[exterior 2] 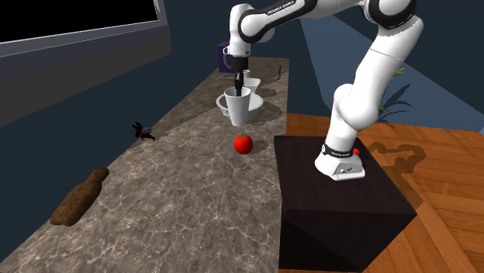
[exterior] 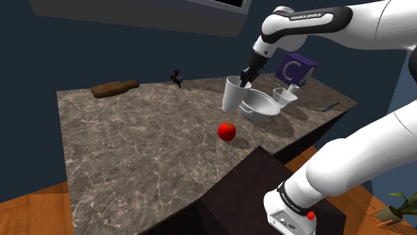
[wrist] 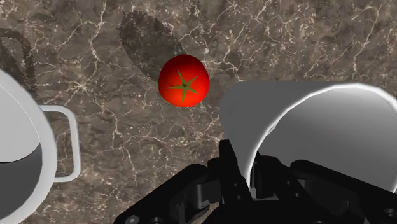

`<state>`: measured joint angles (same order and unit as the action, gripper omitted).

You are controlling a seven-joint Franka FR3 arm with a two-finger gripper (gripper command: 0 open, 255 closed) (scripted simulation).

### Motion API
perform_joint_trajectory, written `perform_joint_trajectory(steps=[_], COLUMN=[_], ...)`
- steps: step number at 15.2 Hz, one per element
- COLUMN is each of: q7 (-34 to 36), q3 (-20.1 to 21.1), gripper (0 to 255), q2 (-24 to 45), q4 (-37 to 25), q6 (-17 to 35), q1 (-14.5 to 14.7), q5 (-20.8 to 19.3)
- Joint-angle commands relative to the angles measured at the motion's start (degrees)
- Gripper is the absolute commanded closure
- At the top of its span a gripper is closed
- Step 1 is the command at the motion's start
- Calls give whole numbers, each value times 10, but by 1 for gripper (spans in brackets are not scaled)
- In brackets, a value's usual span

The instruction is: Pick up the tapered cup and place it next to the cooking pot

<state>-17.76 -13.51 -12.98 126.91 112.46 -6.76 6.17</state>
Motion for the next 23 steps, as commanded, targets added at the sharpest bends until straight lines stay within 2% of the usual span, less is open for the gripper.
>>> perform_joint_trajectory(steps=[1,7,14,23], q7=[-28,-109,-212,-359], q3=[-18,-71,-136,-216], gripper=[255,255,255,255], q2=[-5,-1,32,127], q4=[2,-8,-50,-150], q6=[-5,-22,-42,-74], q1=[-13,-50,-90,-143], q5=[-7,-23,-30,-1])
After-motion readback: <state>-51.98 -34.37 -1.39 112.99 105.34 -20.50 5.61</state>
